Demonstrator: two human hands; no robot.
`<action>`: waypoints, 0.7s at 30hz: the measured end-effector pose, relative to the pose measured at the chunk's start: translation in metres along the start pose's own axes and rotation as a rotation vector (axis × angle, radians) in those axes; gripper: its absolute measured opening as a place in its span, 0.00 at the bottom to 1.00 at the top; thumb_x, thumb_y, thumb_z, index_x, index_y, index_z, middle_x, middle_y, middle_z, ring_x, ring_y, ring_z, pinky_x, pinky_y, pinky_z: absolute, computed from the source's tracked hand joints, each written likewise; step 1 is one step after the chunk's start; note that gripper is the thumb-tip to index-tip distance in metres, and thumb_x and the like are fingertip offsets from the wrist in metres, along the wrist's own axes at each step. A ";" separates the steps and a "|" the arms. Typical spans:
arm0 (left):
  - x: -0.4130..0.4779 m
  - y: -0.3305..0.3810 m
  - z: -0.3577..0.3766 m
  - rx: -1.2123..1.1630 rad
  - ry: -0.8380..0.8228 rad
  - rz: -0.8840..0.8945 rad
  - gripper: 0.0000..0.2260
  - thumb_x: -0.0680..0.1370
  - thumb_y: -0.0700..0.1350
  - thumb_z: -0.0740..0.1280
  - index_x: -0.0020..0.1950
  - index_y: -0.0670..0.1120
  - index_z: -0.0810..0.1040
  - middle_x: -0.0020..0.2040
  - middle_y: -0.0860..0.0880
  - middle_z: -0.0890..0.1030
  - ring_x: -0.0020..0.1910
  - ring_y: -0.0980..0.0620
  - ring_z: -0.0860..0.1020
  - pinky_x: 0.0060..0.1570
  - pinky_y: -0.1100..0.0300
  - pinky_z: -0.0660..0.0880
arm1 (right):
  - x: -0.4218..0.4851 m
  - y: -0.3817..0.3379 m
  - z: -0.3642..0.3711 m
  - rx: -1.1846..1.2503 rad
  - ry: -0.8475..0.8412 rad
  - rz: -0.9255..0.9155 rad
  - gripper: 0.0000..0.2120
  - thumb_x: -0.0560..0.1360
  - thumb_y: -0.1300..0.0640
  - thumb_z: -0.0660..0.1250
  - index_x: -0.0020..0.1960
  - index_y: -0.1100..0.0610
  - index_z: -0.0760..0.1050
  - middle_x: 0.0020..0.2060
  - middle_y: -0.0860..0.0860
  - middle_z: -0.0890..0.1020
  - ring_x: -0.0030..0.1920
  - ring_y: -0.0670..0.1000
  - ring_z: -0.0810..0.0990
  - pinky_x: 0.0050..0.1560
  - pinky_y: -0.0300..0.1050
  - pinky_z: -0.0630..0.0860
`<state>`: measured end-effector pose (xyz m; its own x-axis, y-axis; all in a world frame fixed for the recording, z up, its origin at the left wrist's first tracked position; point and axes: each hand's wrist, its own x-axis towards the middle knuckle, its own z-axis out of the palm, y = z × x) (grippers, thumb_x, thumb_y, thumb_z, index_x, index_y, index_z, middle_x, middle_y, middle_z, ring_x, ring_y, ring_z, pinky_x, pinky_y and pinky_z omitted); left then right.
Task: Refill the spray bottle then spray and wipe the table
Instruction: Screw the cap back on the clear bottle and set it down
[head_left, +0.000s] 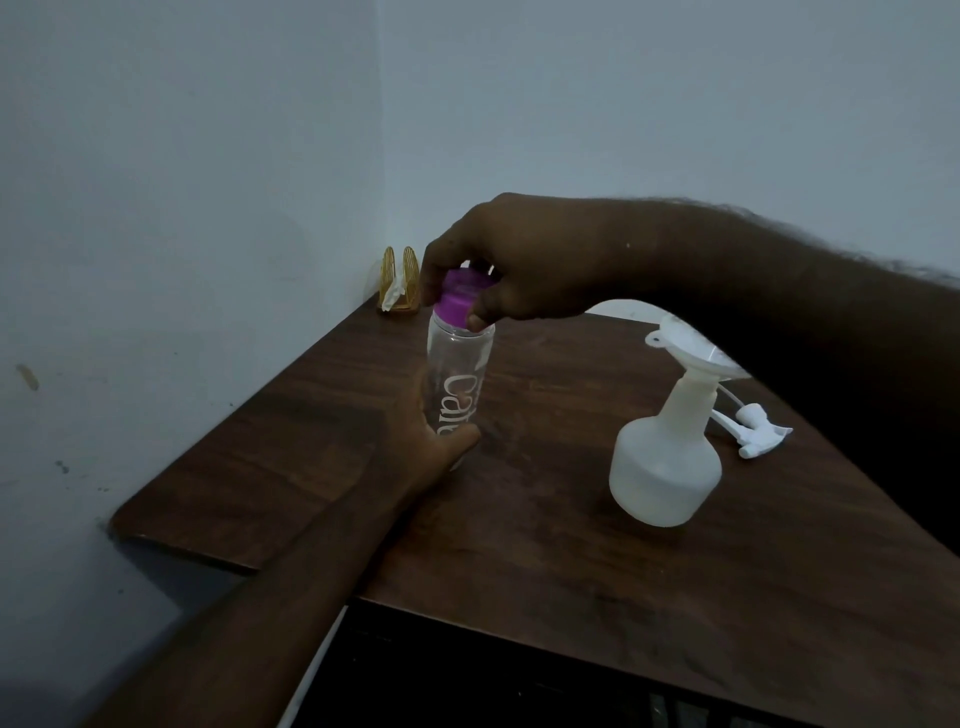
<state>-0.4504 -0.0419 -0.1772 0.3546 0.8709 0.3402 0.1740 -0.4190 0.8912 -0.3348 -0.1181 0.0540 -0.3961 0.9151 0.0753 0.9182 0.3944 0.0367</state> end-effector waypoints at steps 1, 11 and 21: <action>0.000 -0.001 0.000 0.001 -0.002 -0.001 0.29 0.65 0.44 0.76 0.61 0.56 0.68 0.51 0.57 0.78 0.50 0.60 0.78 0.45 0.66 0.73 | 0.000 -0.001 0.000 -0.015 -0.001 -0.005 0.16 0.73 0.56 0.73 0.60 0.47 0.78 0.45 0.39 0.74 0.40 0.34 0.71 0.38 0.28 0.65; -0.001 0.000 0.001 0.006 -0.005 0.005 0.36 0.59 0.56 0.72 0.66 0.52 0.70 0.56 0.53 0.79 0.52 0.58 0.79 0.48 0.63 0.75 | 0.002 0.002 0.003 -0.064 0.023 0.028 0.20 0.75 0.47 0.69 0.65 0.50 0.74 0.50 0.42 0.71 0.38 0.36 0.69 0.38 0.27 0.64; 0.001 -0.001 0.000 0.016 -0.021 -0.007 0.29 0.67 0.41 0.77 0.62 0.56 0.67 0.52 0.58 0.77 0.49 0.64 0.78 0.43 0.72 0.73 | 0.004 0.009 -0.005 0.097 -0.037 0.021 0.20 0.74 0.56 0.72 0.65 0.50 0.74 0.53 0.43 0.76 0.48 0.43 0.78 0.44 0.33 0.76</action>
<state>-0.4505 -0.0407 -0.1775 0.3726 0.8684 0.3273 0.1909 -0.4169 0.8887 -0.3283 -0.1116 0.0592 -0.3781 0.9250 0.0379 0.9230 0.3798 -0.0610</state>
